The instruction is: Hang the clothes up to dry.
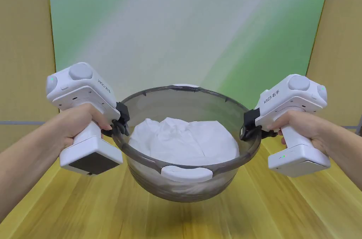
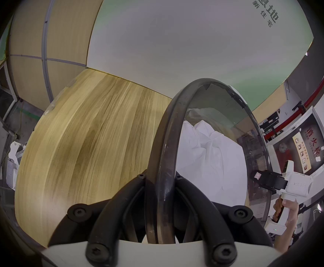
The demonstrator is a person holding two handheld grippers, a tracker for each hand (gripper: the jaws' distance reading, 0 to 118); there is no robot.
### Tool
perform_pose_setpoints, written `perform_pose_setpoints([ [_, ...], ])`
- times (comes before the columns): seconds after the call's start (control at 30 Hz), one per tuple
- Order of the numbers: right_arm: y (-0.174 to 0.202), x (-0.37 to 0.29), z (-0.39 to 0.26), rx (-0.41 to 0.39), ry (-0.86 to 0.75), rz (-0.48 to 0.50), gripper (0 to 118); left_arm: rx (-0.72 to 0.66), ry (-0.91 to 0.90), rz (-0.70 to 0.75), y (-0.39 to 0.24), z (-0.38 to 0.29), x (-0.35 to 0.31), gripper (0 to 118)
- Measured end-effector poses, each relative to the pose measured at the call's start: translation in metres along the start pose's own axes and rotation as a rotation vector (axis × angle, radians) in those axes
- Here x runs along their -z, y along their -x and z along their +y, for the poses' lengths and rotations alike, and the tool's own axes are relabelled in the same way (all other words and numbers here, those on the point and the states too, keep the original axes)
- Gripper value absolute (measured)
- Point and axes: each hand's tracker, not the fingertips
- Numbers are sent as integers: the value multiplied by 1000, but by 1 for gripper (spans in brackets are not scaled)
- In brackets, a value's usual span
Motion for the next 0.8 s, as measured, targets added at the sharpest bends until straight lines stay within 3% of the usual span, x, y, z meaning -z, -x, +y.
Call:
perform_pose_setpoints([
  [0.8, -6, 2, -5, 8, 5, 2, 10, 3, 5, -8, 4, -9, 3, 12],
])
